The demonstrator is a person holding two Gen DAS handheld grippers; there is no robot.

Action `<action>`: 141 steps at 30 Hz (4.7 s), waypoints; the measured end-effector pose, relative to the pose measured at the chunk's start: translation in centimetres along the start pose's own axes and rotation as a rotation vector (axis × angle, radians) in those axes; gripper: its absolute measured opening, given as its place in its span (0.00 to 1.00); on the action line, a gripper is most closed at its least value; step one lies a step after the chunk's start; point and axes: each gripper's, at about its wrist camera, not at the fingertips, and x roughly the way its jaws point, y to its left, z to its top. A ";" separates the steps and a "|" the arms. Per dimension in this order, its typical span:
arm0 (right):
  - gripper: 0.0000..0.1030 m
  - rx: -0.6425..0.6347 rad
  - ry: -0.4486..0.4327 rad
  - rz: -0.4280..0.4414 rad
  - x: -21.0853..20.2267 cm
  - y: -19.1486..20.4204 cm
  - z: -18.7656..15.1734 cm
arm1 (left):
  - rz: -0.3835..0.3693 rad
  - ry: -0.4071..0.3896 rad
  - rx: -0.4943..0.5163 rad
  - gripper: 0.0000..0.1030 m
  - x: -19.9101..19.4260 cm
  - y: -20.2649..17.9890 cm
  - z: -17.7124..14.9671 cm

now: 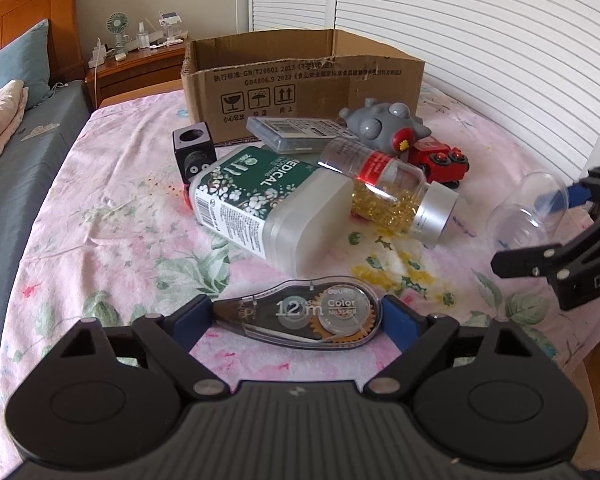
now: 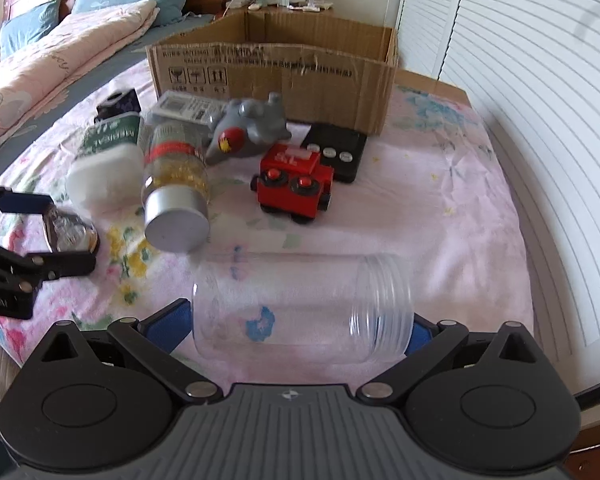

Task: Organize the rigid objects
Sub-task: 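Close the right gripper around the clear plastic jar lying on its side, then close the left gripper on the correction tape while right gripper lifts the jar, then drop the correction tape into the box with left gripper while right carries the jar over, then lower the clear jar into the box and open the right gripper, then move right tool toward the red S.L toy train while left approaches the white MEDICAL bottle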

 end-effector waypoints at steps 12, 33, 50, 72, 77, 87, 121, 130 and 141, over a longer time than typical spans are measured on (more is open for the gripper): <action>0.91 0.000 0.033 -0.020 -0.2 0.4 1.1 | -0.061 0.056 0.039 0.87 -0.5 0.7 0.5; 0.91 -0.038 -0.138 0.037 -5.2 -1.3 9.1 | -0.058 -0.061 0.132 0.87 -2.6 3.1 15.2; 0.91 -0.012 -0.165 0.011 -3.2 -2.8 15.2 | 0.031 -0.022 0.084 0.87 10.4 4.0 28.1; 0.91 0.030 -0.104 -0.002 1.1 -3.8 19.9 | -0.003 -0.054 0.082 0.91 8.0 6.0 27.0; 0.91 0.064 -0.078 0.001 3.3 -4.2 22.2 | 0.030 -0.138 0.110 0.97 3.6 6.7 24.2; 0.91 0.069 -0.038 -0.033 8.6 -4.2 27.7 | 0.019 -0.106 0.084 0.97 0.4 6.1 17.3; 1.00 0.181 -0.082 -0.064 2.1 -1.9 12.9 | -0.131 -0.036 0.057 0.97 -1.4 4.0 7.5; 1.00 0.283 -0.036 -0.038 3.0 -2.2 6.3 | -0.151 0.009 0.051 0.97 -0.1 4.4 6.4; 1.00 0.260 -0.026 -0.099 5.8 -2.0 5.8 | -0.185 0.029 0.078 0.97 0.8 3.7 6.4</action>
